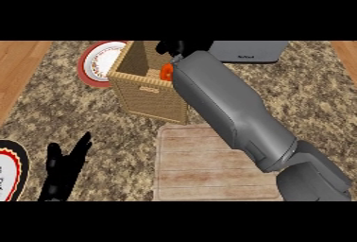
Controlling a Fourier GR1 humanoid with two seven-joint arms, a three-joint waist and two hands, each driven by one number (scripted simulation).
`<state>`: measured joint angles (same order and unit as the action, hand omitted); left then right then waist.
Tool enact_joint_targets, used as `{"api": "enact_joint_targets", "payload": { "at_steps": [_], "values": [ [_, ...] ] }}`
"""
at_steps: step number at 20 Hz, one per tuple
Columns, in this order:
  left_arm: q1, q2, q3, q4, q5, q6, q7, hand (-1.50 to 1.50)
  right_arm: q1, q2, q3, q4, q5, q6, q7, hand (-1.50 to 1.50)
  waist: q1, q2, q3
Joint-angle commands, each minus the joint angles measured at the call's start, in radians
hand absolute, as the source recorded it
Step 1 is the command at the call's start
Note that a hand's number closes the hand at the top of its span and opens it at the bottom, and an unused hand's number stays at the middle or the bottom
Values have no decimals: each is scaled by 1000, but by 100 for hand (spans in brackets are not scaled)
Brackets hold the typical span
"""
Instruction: Pick the squash from the cutting board and place it in the basket
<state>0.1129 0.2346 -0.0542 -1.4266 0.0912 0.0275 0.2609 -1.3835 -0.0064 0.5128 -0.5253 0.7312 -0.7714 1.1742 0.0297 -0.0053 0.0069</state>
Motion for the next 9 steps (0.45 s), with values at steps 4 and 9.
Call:
{"api": "enact_joint_targets", "payload": {
  "at_steps": [4, 9],
  "values": [
    [37, 33, 50, 34, 13, -8, -10, 0, -21, 6, -48, -36, 74, -124, 254, -150, -48, -12, -8],
    [80, -24, 33, 28, 5, 38, -6, 0, 68, 1, -85, -125, 112, -95, 250, -150, -104, -30, -7]
  ]
}}
